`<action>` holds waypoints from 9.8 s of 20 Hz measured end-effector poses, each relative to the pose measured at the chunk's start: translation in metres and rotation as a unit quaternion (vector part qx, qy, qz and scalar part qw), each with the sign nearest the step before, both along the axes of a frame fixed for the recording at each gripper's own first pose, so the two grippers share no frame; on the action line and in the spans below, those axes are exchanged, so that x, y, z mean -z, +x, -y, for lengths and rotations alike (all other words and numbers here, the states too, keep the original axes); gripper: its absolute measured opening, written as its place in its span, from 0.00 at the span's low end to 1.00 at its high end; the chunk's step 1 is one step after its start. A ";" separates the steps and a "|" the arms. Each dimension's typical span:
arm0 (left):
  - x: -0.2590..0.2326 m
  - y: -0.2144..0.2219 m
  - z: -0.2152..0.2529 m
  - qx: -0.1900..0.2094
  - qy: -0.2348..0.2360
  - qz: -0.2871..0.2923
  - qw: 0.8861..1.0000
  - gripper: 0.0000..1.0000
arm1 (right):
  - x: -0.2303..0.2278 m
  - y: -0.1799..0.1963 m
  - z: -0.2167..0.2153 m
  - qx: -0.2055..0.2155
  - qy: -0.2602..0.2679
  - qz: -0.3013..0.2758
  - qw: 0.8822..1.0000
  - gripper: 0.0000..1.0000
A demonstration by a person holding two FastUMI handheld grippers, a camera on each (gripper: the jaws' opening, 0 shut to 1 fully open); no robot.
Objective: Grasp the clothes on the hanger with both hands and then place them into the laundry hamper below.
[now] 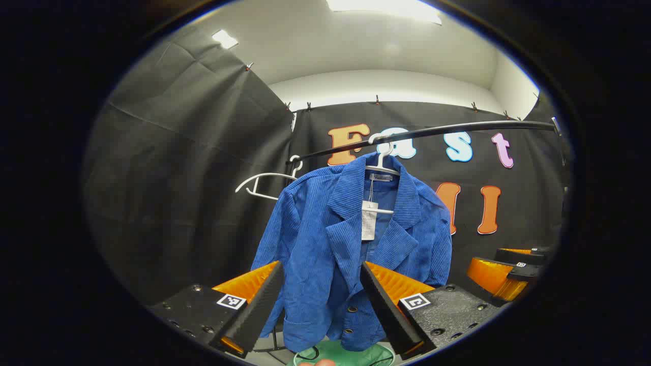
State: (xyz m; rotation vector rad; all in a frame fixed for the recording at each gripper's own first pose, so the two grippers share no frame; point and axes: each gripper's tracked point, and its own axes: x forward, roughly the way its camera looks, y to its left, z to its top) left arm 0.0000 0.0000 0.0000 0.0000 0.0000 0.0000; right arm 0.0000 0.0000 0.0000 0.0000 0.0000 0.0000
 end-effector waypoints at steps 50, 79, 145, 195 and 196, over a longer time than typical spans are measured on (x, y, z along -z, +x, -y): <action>-0.006 0.015 -0.118 -0.026 0.013 -0.001 1.000 0.92 | 0.028 0.158 -0.080 0.039 0.050 -0.026 0.998 0.98; 0.051 0.082 0.044 0.103 -0.050 -0.034 0.993 0.92 | -0.006 0.120 0.035 0.017 0.012 0.027 0.999 0.04; -0.086 0.274 -0.167 0.015 0.190 0.128 0.973 0.05 | -0.085 0.078 -0.002 -0.006 -0.047 0.144 0.988 0.10; 0.066 0.144 -0.007 0.124 0.061 -0.034 0.990 0.05 | 0.000 0.087 0.047 0.047 -0.049 0.041 0.997 0.10; 0.069 0.142 0.004 0.136 0.056 -0.038 0.988 0.05 | 0.006 0.093 0.035 0.030 -0.045 0.033 0.998 0.10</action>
